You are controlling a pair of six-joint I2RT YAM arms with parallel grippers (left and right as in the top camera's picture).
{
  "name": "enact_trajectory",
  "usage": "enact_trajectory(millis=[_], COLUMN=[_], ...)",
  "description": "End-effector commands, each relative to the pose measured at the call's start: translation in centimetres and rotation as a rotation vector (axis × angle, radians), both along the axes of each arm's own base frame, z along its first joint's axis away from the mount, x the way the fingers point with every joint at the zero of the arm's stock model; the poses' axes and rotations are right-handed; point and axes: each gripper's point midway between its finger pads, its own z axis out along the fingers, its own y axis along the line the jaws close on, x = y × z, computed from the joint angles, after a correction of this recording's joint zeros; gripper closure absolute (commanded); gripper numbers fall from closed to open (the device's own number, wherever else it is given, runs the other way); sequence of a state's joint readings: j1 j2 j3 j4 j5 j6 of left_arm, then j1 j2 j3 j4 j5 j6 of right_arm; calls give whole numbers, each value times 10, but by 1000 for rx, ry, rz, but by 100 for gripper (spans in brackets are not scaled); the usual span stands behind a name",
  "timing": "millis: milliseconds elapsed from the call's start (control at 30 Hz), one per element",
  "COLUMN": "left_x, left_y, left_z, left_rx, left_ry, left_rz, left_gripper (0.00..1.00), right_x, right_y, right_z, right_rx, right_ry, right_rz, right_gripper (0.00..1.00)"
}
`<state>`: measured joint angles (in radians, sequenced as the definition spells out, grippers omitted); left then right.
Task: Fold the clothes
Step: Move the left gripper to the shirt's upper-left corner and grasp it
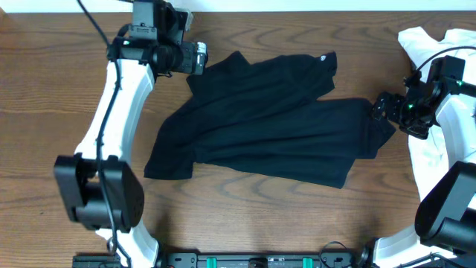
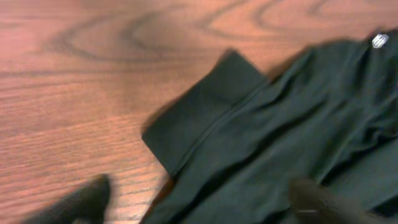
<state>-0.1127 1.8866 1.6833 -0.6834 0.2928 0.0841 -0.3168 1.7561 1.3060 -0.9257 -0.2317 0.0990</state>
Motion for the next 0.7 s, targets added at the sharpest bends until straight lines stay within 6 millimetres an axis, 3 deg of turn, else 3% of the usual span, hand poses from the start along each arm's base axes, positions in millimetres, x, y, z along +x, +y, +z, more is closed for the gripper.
enact_trajectory(millis=[0, 33, 133, 267, 433, 667], left_x=[5, 6, 8, 8, 12, 15], left_y=[-5, -6, -10, -21, -31, -9], left_z=[-11, -21, -53, -95, -131, -164], left_rx=[-2, 1, 7, 21, 57, 250], left_ry=[18, 39, 101, 174, 204, 224], left_rz=[-23, -23, -31, -51, -65, 7], left_gripper=[50, 50, 67, 80, 81, 81], right_x=[0, 0, 0, 0, 0, 0], right_y=[0, 0, 0, 0, 0, 0], right_z=[2, 2, 2, 2, 2, 2], right_rx=[3, 3, 3, 3, 3, 3], right_ry=[-4, -4, -4, -4, -4, -4], right_rz=[-1, -1, -1, -1, -1, -1], right_gripper=[1, 1, 1, 1, 1, 1])
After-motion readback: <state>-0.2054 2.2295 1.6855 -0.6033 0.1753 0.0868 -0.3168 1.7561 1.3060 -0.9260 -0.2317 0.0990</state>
